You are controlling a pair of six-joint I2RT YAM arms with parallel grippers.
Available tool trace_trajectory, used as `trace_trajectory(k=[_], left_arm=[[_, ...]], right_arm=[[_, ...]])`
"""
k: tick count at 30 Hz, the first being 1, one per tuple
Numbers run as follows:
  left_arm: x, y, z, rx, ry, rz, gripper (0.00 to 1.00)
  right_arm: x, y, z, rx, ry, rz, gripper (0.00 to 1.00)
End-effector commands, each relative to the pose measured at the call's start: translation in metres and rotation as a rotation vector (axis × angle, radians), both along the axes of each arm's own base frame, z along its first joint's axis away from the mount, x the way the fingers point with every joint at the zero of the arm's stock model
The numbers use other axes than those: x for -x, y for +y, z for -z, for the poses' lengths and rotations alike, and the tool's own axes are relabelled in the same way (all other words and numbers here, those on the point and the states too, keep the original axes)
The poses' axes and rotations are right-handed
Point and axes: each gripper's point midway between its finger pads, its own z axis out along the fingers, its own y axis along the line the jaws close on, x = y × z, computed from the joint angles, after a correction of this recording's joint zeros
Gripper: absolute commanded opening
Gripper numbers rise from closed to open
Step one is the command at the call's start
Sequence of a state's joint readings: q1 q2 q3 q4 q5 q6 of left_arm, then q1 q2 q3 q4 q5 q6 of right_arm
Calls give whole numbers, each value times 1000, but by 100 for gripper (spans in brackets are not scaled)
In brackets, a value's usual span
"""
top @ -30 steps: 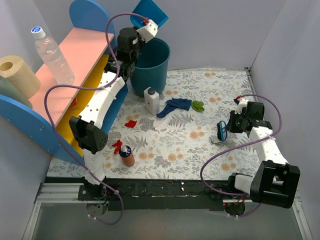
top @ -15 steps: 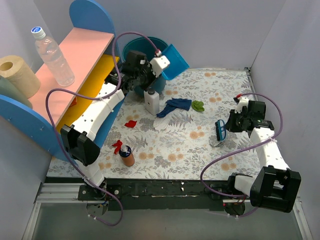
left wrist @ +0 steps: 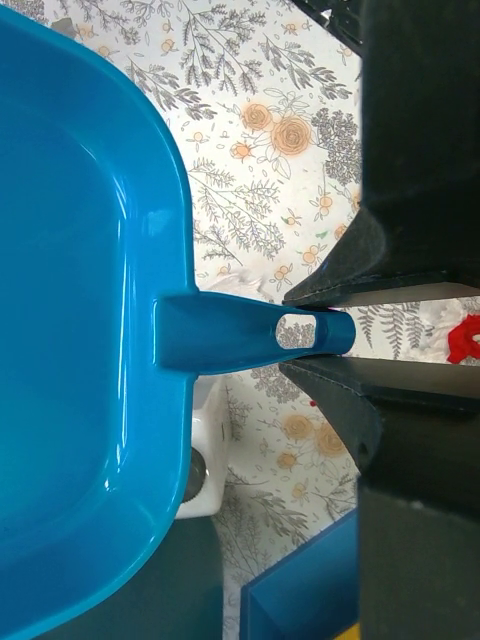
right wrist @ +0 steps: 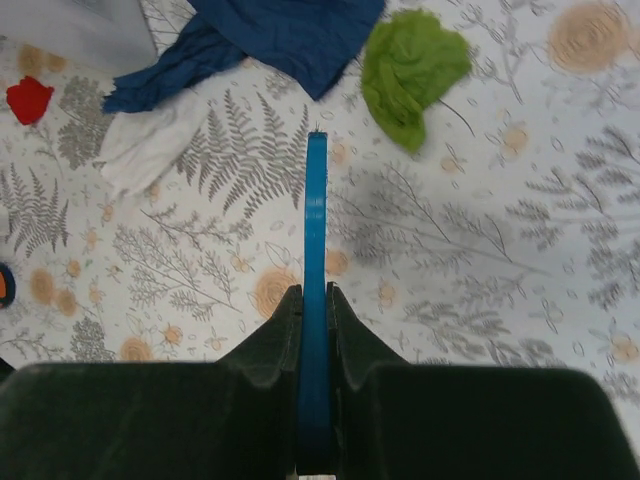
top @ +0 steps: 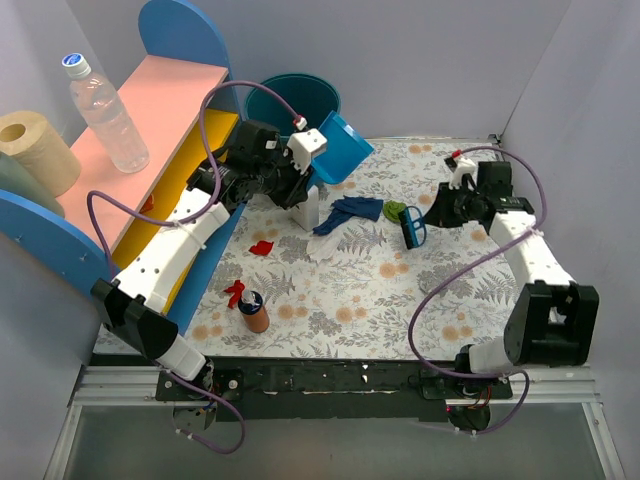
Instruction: Sweep away the paper scraps from the table
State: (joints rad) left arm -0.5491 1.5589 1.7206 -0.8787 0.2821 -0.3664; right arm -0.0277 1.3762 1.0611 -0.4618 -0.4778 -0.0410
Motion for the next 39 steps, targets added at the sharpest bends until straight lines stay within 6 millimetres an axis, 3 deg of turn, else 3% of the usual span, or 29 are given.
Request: trace_trajectory(k=[1,3,4,5,11,14,18,20,24,25,27,28,29,31,32,35,37,39], left_arm=[[2,17,-17,1,-65,-51,0],[5,19,-13,-18,-58,-48,0],[6,20,-12,-22,-60,-46,0],[7,22,-9,-31,-56,-46,0],[5,33,-6,-85,-81,-65,0],[5,36,-2,-108,-80,-65,0],[1,36,1,-125,-75,-67,0],[-1,34,1,-124,-74,-64,0],[-3,30,5,-118,-63,-53,0],[-3,28,6,-113,-60,-49,0],[-2,26,7,-106,-52,-38,0],[-1,23,7,-98,-49,-26,0],[0,22,7,-94,-49,-20,0],[0,20,7,-92,-51,-5,0],[1,19,9,-93,-45,7,0],[3,17,16,-106,-32,43,0],[5,17,21,-118,-19,60,0],[12,18,30,-136,13,82,0]], right_arm=[[-49,46,-41,-95,-115,-90,1],[-64,74,-39,-142,-89,-151,1],[-78,91,-59,-162,-145,-190,1],[-89,100,-47,-178,-107,-195,1],[-146,156,-40,-236,-54,-152,1],[-159,176,-21,-229,-18,-132,1],[-162,178,15,-163,35,-87,1],[-160,175,21,-145,46,-80,1],[-147,162,28,-114,66,-70,1],[-137,157,39,-97,99,-65,1],[-123,150,31,-87,90,-72,1],[-104,142,51,-63,142,-73,1],[-93,137,39,-55,124,-82,1],[-67,128,46,-31,150,-92,1],[-38,119,52,-21,189,-93,1],[12,104,54,4,207,-131,1],[31,99,49,16,193,-172,1],[39,90,31,63,108,-211,1]])
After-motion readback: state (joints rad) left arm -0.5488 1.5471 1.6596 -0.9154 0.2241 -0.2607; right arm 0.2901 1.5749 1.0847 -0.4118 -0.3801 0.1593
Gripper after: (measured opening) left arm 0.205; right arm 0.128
